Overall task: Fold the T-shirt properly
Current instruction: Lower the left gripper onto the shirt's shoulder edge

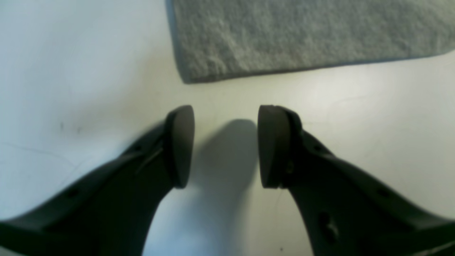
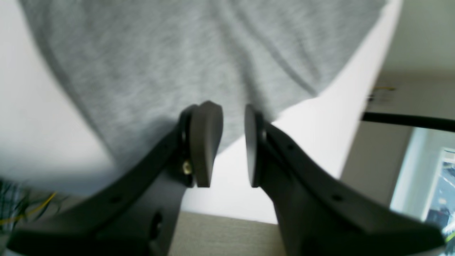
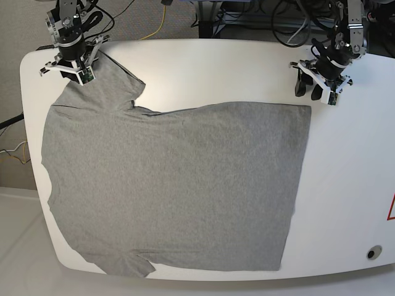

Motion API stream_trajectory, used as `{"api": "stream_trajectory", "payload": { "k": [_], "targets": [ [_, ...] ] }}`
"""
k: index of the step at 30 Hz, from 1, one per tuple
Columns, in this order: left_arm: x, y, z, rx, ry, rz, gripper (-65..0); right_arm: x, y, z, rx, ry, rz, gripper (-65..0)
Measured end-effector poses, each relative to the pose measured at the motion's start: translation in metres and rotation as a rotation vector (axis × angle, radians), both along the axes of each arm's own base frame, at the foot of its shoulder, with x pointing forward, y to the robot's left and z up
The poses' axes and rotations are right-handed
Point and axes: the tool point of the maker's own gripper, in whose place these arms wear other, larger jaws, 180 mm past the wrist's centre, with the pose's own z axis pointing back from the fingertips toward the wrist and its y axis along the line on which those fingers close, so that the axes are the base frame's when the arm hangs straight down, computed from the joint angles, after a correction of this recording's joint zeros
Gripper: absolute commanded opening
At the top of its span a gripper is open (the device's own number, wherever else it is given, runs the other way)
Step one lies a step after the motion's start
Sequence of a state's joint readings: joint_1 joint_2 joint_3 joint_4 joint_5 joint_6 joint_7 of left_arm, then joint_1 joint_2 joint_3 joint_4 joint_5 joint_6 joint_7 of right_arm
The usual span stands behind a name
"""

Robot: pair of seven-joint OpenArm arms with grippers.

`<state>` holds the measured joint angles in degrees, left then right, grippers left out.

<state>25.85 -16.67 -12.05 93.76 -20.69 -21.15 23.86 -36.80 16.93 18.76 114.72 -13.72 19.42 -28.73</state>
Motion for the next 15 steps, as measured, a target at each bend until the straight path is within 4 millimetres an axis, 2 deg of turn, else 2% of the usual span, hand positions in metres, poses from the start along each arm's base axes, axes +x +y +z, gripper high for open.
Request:
{"api": "stream_trajectory", "payload": {
  "k": [2, 4, 8, 11, 15],
  "targets": [
    [0.0, 0.0, 0.0, -0.001, 0.0, -0.003, -38.0, 0.002, -0.007, 0.004, -0.015, -0.015, -0.02, -48.6],
    [0.0, 0.0, 0.0, -0.001, -0.001, -0.002, -37.8, 0.003, -0.016, 0.009, -0.034, -0.03, -0.044, -44.8],
    [0.003, 0.0, 0.001, 0.0, -0.005, -0.003, -37.6, 0.008, -0.024, 0.015, 0.013, -0.065, -0.118, -40.1],
    [0.005, -0.001, 0.002, 0.001, -0.005, -0.005, -37.9, 0.014, -0.018, 0.016, 0.066, -0.088, -0.127, -38.7],
    [0.009, -0.007, 0.0, -0.008, -0.005, -0.02, -38.8, 0.012, 0.002, 0.008, 0.108, -0.063, -0.082, -39.2]
  ]
}}
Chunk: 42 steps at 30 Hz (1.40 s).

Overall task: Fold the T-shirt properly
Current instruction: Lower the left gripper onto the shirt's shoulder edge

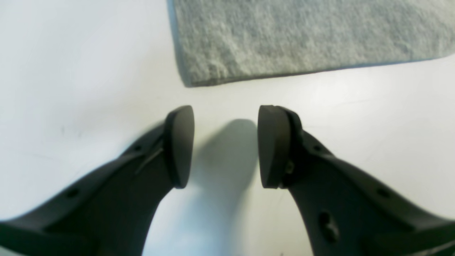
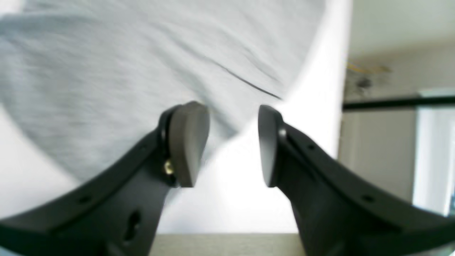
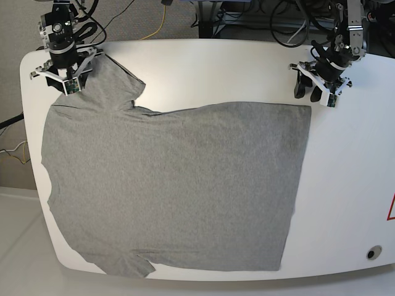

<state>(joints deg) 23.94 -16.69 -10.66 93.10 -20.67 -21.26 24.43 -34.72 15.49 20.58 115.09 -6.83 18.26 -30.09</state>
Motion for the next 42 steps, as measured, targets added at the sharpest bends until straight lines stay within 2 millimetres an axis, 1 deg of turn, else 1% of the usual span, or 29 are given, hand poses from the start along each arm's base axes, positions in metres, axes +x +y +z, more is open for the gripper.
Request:
{"api": "stream_trajectory", "payload": {
  "k": [3, 5, 11, 14, 20, 27, 35, 39, 42],
  "targets": [
    [0.004, -0.004, -0.001, -0.007, -0.001, -0.009, -39.2, -0.009, 0.01, -0.008, 0.021, 0.036, 0.023, -39.7],
    [0.007, -0.006, -0.001, -0.01, -0.003, -0.013, -39.1, -0.012, 0.01, -0.01, 0.016, 0.049, 0.024, -39.8],
    [0.01, -0.001, 0.0, -0.008, -0.003, 0.002, -38.2, -0.005, 0.006, -0.01, 0.006, 0.036, 0.013, -39.7],
    [0.009, 0.002, 0.001, -0.003, 0.0, 0.009, -38.0, -0.002, 0.007, -0.01, 0.014, 0.029, 0.013, -39.6],
    [0.007, 0.014, 0.001, 0.007, 0.005, 0.043, -38.1, -0.009, 0.006, -0.02, 0.03, 0.06, -0.007, -38.7],
    [0.007, 0.014, 0.001, 0.007, 0.003, 0.042, -37.9, -0.012, 0.004, -0.026, 0.041, 0.073, -0.016, -38.6],
    [0.007, 0.014, 0.001, 0.011, 0.004, 0.035, -37.9, -0.006, 0.008, -0.025, 0.051, 0.052, -0.007, -38.6],
    [0.006, 0.022, 0.002, 0.01, 0.012, 0.068, -37.8, -0.005, 0.011, -0.024, 0.062, 0.045, -0.003, -38.5],
    [0.006, 0.028, 0.003, 0.008, 0.008, 0.103, -38.1, -0.008, 0.008, -0.024, 0.054, 0.054, -0.01, -38.5]
  ]
}}
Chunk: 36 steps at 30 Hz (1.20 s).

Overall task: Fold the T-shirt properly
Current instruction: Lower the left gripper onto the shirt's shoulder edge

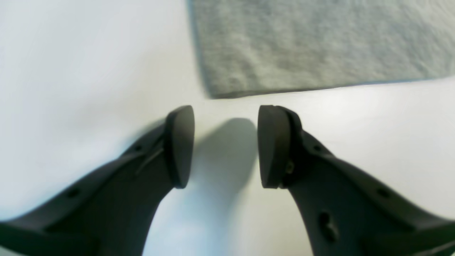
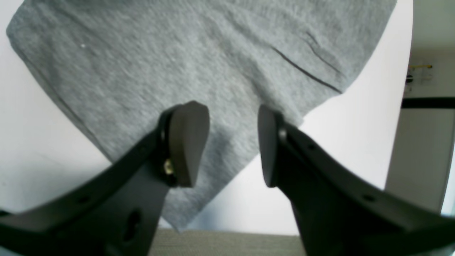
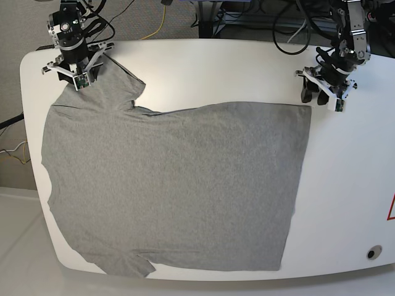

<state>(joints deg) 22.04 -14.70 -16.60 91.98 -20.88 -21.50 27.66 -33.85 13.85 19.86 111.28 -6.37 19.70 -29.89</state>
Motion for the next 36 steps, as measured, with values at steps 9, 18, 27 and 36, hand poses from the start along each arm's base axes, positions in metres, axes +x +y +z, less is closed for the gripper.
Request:
{"api": "stream_trajectory", "payload": {
  "k": [9, 18, 27, 36],
  "targets": [
    [-0.001, 0.0, 0.002, -0.02, -0.004, 0.016, -38.3, 0.001, -0.001, 0.002, -0.01, -0.002, 0.003, -38.3],
    [0.001, -0.011, 0.004, -0.016, -0.009, -0.01, -37.9, 0.002, -0.001, 0.003, -0.012, -0.007, 0.002, -38.2],
    [0.003, -0.01, 0.005, -0.007, -0.01, -0.026, -37.9, 0.003, -0.007, 0.005, -0.021, -0.013, -0.01, -38.3],
    [0.004, 0.0, 0.006, 0.014, -0.008, -0.014, -38.9, 0.004, -0.009, 0.007, -0.012, -0.026, -0.033, -38.2]
  ]
}}
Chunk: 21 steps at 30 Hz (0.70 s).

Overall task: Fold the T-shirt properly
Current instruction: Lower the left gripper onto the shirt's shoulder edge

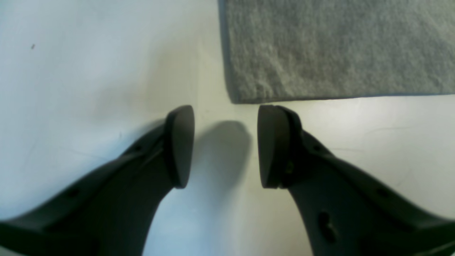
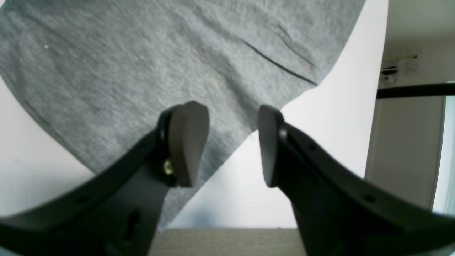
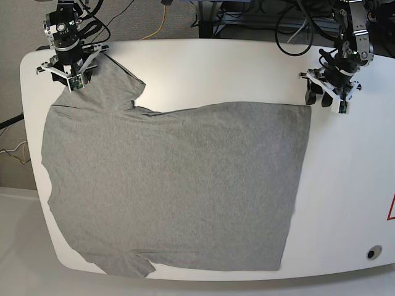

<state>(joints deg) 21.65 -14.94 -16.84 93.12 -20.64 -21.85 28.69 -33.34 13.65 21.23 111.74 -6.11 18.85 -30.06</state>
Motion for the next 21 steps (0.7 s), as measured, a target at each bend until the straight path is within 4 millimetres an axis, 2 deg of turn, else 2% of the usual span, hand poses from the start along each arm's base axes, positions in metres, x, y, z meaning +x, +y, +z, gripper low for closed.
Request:
{"api": "stream_trajectory", "payload": {
  "k": [5, 10, 16, 21],
  "targets": [
    [0.002, -0.005, 0.001, -0.015, -0.005, -0.006, -42.2, 0.001, 0.006, -0.001, 0.022, -0.005, 0.002, -38.3],
    [0.001, -0.008, 0.001, -0.034, -0.006, 0.008, -40.4, 0.0, 0.007, -0.001, 0.022, -0.005, -0.001, -38.4],
    [-0.001, -0.022, 0.0, -0.089, -0.011, 0.007, -39.4, 0.0, 0.01, 0.001, 0.027, -0.012, -0.006, -38.3],
    [-0.002, -0.018, -0.001, -0.067, 0.001, 0.006, -39.4, 0.001, 0.014, 0.002, 0.041, -0.02, -0.017, -38.1]
  ]
}}
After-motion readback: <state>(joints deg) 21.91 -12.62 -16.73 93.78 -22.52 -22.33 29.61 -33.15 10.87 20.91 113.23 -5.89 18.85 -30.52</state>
